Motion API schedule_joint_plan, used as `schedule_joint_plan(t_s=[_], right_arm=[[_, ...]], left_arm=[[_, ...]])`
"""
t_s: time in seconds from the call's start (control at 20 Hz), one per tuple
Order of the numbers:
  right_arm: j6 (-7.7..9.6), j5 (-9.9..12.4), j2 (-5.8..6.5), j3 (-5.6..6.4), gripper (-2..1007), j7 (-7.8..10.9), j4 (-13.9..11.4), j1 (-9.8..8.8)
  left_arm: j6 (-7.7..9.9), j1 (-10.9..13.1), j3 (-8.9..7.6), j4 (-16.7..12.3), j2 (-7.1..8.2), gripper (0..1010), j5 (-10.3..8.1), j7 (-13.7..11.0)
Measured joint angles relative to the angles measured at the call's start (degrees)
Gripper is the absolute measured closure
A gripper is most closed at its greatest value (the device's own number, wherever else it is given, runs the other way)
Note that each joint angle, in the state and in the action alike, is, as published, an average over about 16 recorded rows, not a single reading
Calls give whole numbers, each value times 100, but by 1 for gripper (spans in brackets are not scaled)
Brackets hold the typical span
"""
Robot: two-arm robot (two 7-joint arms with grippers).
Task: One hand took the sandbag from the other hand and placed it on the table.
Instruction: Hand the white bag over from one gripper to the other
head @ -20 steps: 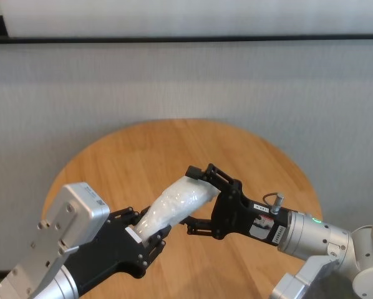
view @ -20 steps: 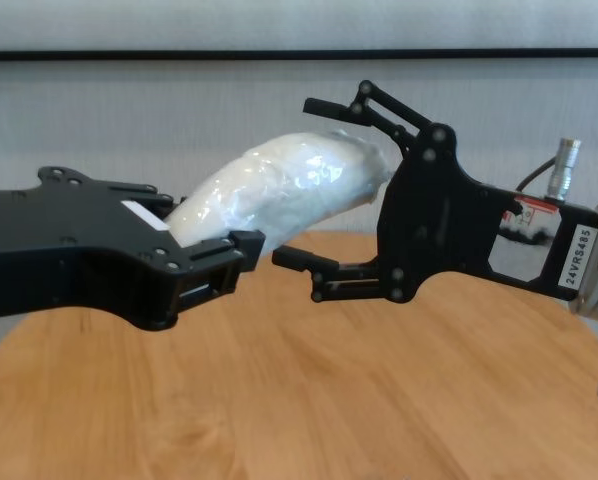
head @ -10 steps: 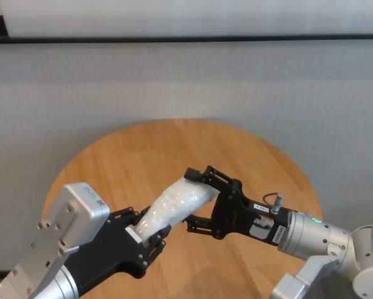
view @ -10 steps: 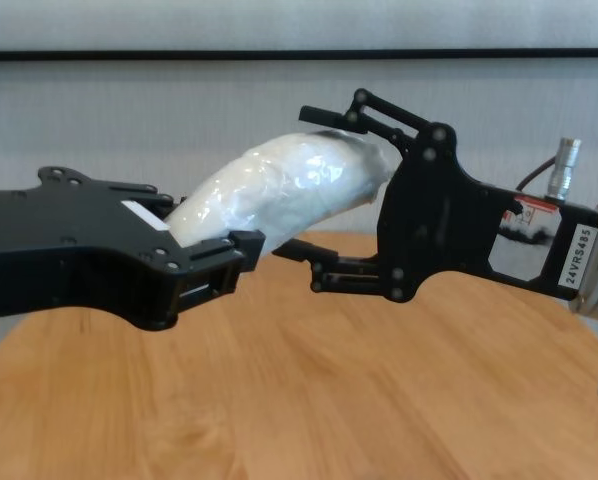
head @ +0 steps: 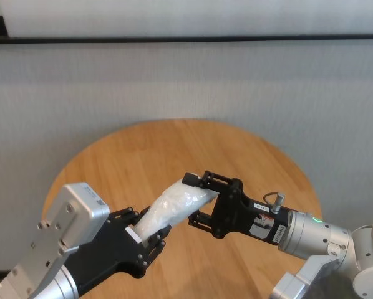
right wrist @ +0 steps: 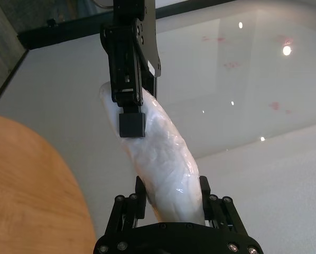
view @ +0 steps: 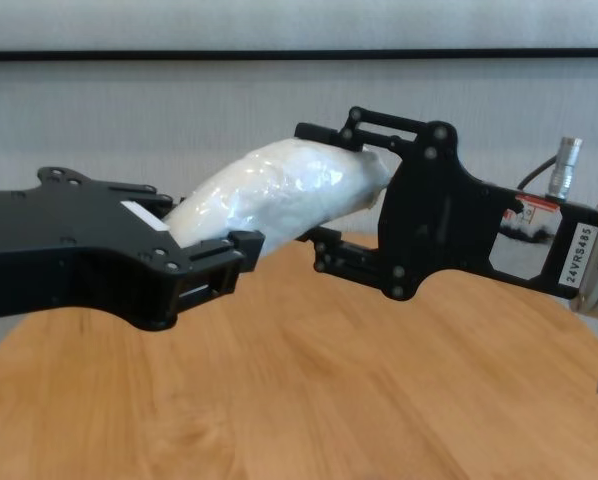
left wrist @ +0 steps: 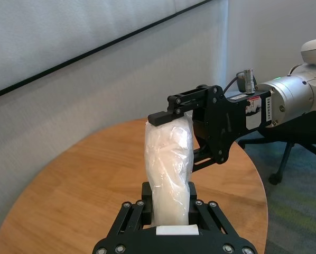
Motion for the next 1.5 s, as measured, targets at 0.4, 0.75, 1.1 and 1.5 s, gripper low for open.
schedule_joint_plan(t_s=[0.4, 0.75, 1.1, 1.5], right_arm=[[-3, -3, 0, 0, 456, 0, 1, 0], [-5, -4, 0, -1, 458, 0, 1, 0], [-6, -4, 0, -1, 458, 0, 2, 1], [-6, -4, 0, -1, 458, 0, 2, 1]], left_arm=[[0, 0, 0, 0, 0, 627, 0, 0], [0, 0, 0, 0, 0, 627, 0, 0], [0, 0, 0, 0, 0, 627, 0, 0], [0, 0, 0, 0, 0, 627, 0, 0]])
